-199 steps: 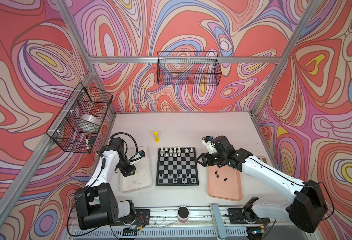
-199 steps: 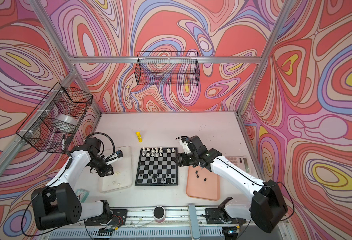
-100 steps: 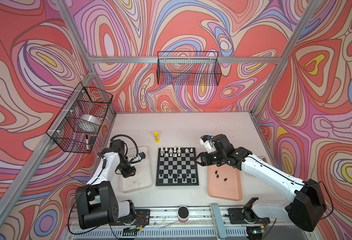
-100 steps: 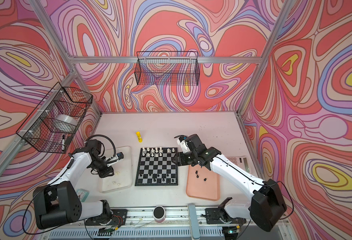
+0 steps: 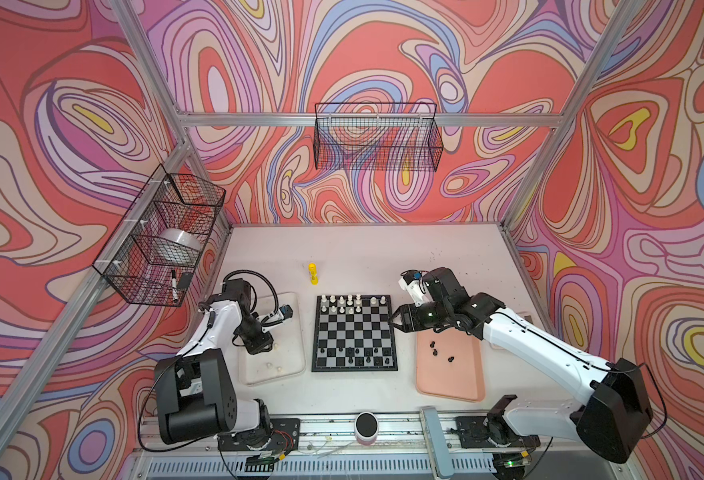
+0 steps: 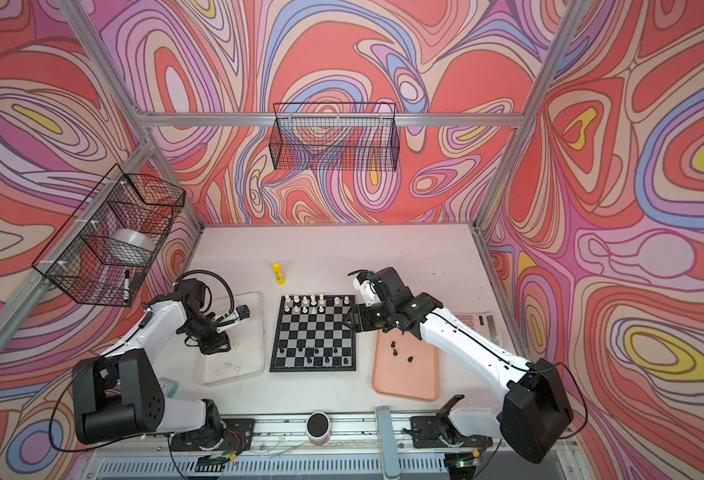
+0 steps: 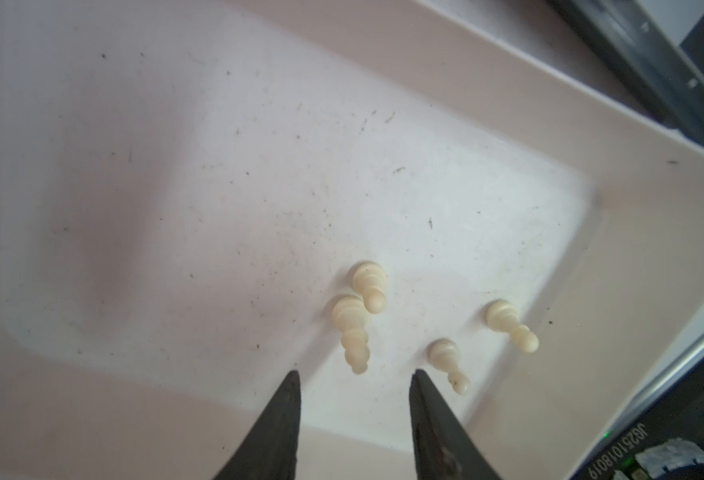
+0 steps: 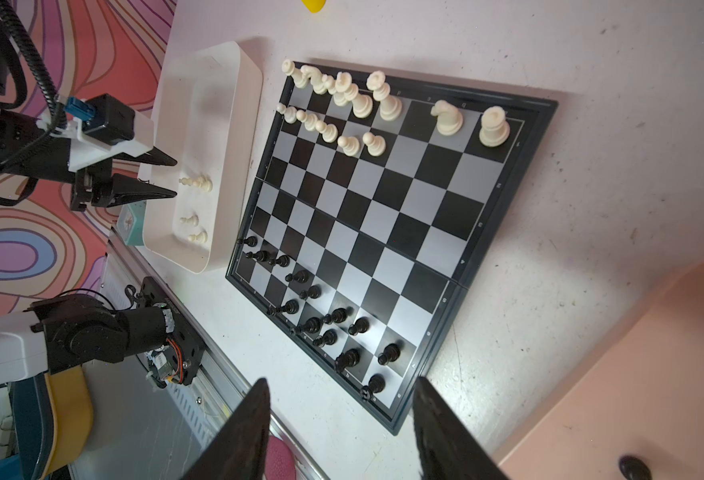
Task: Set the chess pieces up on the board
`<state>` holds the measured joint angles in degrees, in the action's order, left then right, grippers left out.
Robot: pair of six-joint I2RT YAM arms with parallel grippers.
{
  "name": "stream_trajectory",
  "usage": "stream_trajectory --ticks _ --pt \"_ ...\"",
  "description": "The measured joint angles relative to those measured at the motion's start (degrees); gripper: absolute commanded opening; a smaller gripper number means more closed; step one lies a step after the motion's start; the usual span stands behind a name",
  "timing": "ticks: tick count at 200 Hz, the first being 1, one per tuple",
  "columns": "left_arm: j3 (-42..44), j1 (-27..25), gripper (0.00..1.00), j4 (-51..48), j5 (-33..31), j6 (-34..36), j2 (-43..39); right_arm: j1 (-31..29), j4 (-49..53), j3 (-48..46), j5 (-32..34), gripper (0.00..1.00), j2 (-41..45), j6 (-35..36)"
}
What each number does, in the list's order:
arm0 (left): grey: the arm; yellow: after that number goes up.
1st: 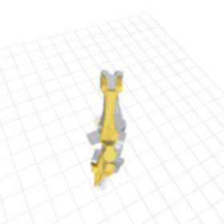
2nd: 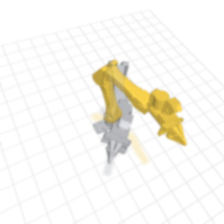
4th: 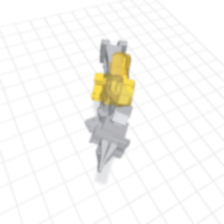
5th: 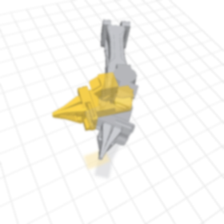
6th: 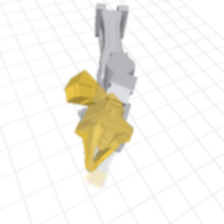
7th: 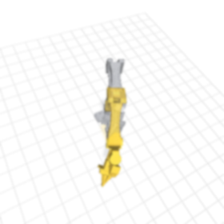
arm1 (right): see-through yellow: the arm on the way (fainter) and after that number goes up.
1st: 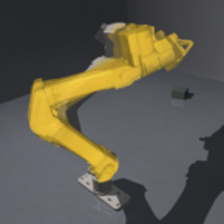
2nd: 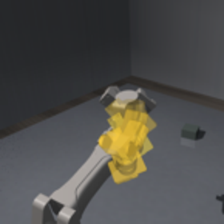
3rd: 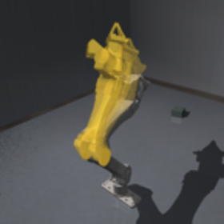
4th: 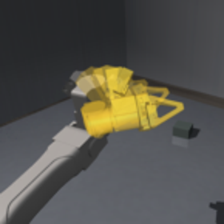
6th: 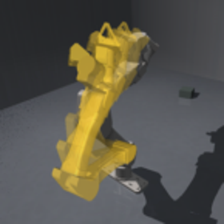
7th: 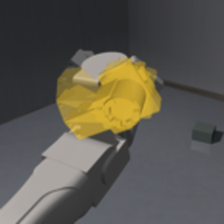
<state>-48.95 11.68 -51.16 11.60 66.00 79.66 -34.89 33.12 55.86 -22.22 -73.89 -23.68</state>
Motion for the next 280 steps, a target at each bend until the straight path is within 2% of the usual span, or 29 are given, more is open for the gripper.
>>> stream_trajectory --ticks 280 --pt "0.83 -0.07 0.49 0.87 0.46 2.40 1.16 -0.07 0.68 1.46 0.11 0.57 -1.77 -0.48"
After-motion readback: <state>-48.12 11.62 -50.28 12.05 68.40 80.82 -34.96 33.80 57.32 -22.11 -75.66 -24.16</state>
